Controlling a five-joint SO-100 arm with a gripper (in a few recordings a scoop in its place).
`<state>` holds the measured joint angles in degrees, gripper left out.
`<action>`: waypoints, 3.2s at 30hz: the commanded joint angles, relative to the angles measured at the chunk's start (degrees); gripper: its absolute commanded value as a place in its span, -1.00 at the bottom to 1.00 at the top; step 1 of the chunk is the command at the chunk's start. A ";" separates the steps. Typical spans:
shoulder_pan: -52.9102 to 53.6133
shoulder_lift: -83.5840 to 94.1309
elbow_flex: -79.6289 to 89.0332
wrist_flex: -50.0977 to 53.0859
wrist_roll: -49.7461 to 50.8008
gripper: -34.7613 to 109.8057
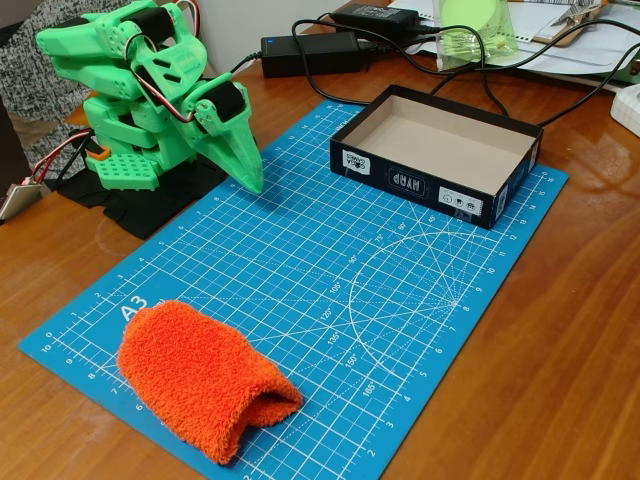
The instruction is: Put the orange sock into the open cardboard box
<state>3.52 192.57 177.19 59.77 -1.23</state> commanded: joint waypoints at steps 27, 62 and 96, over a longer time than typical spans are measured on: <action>0.09 0.88 0.00 0.18 -1.58 -0.52; 12.13 -49.31 -64.78 20.04 -41.84 -0.47; 43.15 -105.38 -86.22 -1.67 -112.15 -0.20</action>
<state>42.80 86.13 95.19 57.57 -110.39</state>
